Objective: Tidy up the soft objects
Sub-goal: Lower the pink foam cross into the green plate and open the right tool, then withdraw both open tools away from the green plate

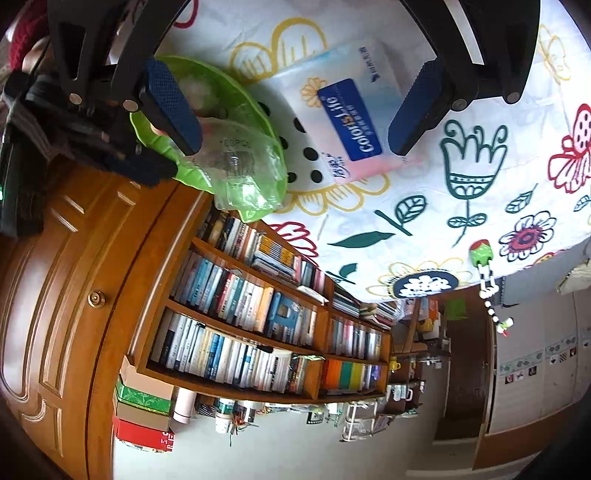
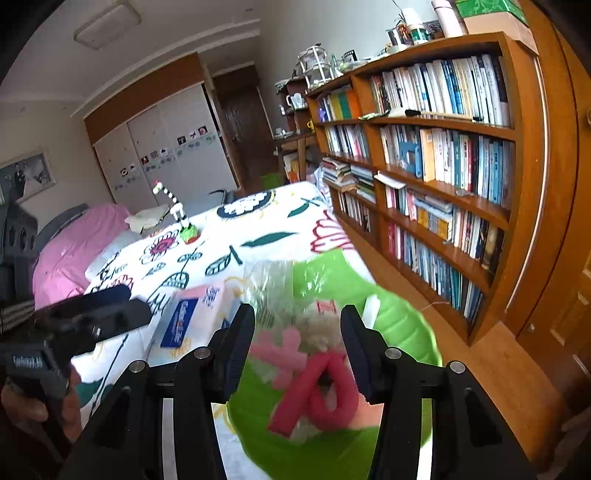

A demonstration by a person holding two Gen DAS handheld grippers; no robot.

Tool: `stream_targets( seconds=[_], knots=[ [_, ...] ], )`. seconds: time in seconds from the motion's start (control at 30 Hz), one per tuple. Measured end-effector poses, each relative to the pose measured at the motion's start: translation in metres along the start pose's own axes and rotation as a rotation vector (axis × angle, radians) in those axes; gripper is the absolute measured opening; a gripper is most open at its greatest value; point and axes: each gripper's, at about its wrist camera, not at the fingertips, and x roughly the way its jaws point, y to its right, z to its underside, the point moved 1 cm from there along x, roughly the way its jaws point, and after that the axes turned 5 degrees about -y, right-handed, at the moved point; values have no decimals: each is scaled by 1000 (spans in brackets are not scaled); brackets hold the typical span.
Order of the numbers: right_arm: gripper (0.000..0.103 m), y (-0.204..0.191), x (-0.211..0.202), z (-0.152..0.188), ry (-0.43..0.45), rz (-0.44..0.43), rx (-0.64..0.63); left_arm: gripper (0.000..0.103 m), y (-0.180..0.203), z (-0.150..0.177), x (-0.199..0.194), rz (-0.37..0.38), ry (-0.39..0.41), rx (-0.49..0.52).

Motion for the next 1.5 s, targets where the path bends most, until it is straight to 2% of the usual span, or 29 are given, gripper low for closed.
stream_targets(
  seconds=[0.2, 0.27, 0.43, 0.57, 0.6, 0.77, 0.9, 1.07, 1.2, 1.33, 1.5],
  knots=[
    [50, -8, 34, -21, -44, 21, -66, 103, -1, 5, -2, -5, -1, 4],
    [50, -6, 51, -22, -88, 77, -65, 103, -1, 7, -1, -4, -8, 6],
    [50, 4, 75, -18, -203, 153, -47, 103, -3, 11, 4, -1, -26, 10],
    [50, -1, 89, -5, -323, 202, -121, 103, -2, 11, 6, 7, -36, 17],
    [50, 0, 88, -2, -327, 205, -123, 103, -1, 12, 6, 7, -36, 21],
    [50, 5, 74, -2, -300, 191, -91, 103, 6, 13, 7, 1, -44, 42],
    [52, 9, 45, -4, -214, 121, -52, 103, 13, 17, 9, -16, -50, 65],
    [58, 19, 11, -3, -129, 85, 14, 103, 23, 20, 10, -27, -49, 92],
    [60, 27, -17, 3, -79, 105, 24, 103, 31, 21, 8, -57, -38, 116],
    [71, 32, -36, 14, -47, 148, 10, 103, 40, 23, 8, -102, -27, 140],
    [71, 34, -46, 31, -52, 169, -7, 103, 52, 26, 8, -150, -23, 162]
  ],
)
